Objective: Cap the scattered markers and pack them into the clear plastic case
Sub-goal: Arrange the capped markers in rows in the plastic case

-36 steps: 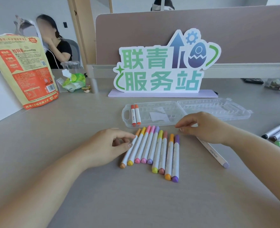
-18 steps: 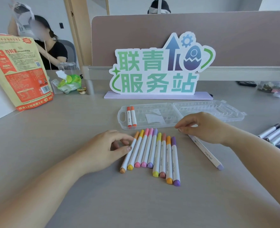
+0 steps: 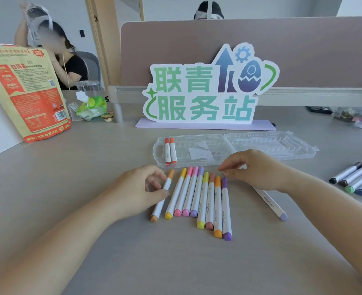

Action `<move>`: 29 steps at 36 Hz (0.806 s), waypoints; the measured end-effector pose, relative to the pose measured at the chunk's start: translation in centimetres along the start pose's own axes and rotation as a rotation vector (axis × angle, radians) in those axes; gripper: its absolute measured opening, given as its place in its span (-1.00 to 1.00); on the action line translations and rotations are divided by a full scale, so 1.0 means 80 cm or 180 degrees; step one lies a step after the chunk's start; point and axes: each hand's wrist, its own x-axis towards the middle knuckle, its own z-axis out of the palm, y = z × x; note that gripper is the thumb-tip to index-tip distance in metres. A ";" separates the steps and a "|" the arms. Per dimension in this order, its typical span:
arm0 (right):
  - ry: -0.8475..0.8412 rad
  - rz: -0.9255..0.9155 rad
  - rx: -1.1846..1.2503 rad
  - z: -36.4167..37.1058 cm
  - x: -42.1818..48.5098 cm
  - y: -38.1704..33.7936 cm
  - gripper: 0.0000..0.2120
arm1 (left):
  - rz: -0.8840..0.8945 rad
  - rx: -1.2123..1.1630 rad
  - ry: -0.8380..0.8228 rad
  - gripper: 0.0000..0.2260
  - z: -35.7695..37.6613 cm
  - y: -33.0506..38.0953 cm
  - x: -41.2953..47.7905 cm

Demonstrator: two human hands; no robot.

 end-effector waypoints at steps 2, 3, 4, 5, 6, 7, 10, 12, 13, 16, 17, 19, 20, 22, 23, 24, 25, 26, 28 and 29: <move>0.0019 0.0005 0.0017 -0.001 0.000 -0.001 -0.88 | -0.0180 0.0203 0.0141 -0.85 -0.002 0.002 -0.001; 0.0022 0.0006 0.0016 -0.001 0.000 -0.001 -0.88 | -0.0240 0.0310 0.0192 -0.86 -0.003 0.002 -0.002; 0.0012 0.0005 0.0007 -0.002 0.000 -0.001 -0.89 | -0.0280 0.0400 0.0229 -0.88 -0.004 0.003 -0.004; -0.0008 0.0002 -0.0006 -0.002 0.000 -0.002 -0.89 | -0.0316 0.0479 0.0245 -0.89 -0.004 0.003 -0.004; -0.0033 -0.0002 -0.0020 -0.002 0.000 -0.002 -0.89 | -0.0344 0.0541 0.0255 -0.89 -0.005 0.004 -0.005; -0.0058 0.0003 -0.0034 -0.002 0.000 -0.003 -0.89 | -0.0370 0.0590 0.0261 -0.89 -0.005 0.005 -0.006; -0.0148 0.0073 -0.0108 -0.001 -0.003 -0.010 -0.72 | -0.0382 0.0787 0.0309 -0.88 -0.007 0.007 -0.005; -0.0317 0.0168 -0.0280 -0.001 -0.005 -0.016 -0.42 | -0.0359 0.0893 0.0350 -0.88 -0.007 0.008 -0.004; -0.0423 0.0181 -0.0450 0.000 -0.006 -0.019 -0.25 | -0.0352 0.0889 0.0362 -0.89 -0.008 0.008 -0.004; -0.0641 0.0122 -0.0807 0.001 -0.009 -0.024 0.00 | -0.0331 0.0747 0.0394 -0.90 -0.009 0.008 -0.005; -0.0675 0.0113 -0.0840 0.002 -0.010 -0.026 0.01 | -0.0323 0.0685 0.0422 -0.90 -0.009 0.008 -0.005; -0.0706 0.0079 -0.0930 0.006 -0.012 -0.030 0.00 | -0.0293 0.0554 0.0521 -0.91 -0.009 0.007 -0.004; -0.0694 0.0056 -0.0978 0.009 -0.012 -0.031 -0.04 | -0.0275 0.0485 0.0572 -0.91 -0.009 0.006 -0.003; -0.0655 0.0042 -0.0980 0.012 -0.011 -0.033 -0.15 | -0.0248 0.0332 0.0624 -0.91 -0.008 0.005 -0.002; -0.0650 0.0054 -0.0932 0.013 -0.010 -0.033 -0.20 | -0.0240 0.0229 0.0637 -0.91 -0.008 0.005 -0.002; -0.0660 0.0069 -0.0881 0.013 -0.009 -0.033 -0.23 | -0.0233 0.0112 0.0646 -0.92 -0.007 0.005 -0.001; -0.0676 0.0077 -0.0845 0.013 -0.008 -0.033 -0.23 | -0.0222 0.0005 0.0650 -0.93 -0.007 0.006 -0.001; -0.0692 0.0081 -0.0812 0.012 -0.007 -0.032 -0.23 | -0.0211 -0.0082 0.0652 -0.93 -0.007 0.007 -0.001; -0.0718 0.0083 -0.0722 0.011 -0.006 -0.031 -0.22 | -0.0199 -0.0224 0.0675 -0.94 -0.007 0.009 -0.001; -0.0728 0.0074 -0.0675 0.011 -0.006 -0.031 -0.22 | -0.0199 -0.0299 0.0699 -0.94 -0.008 0.009 0.000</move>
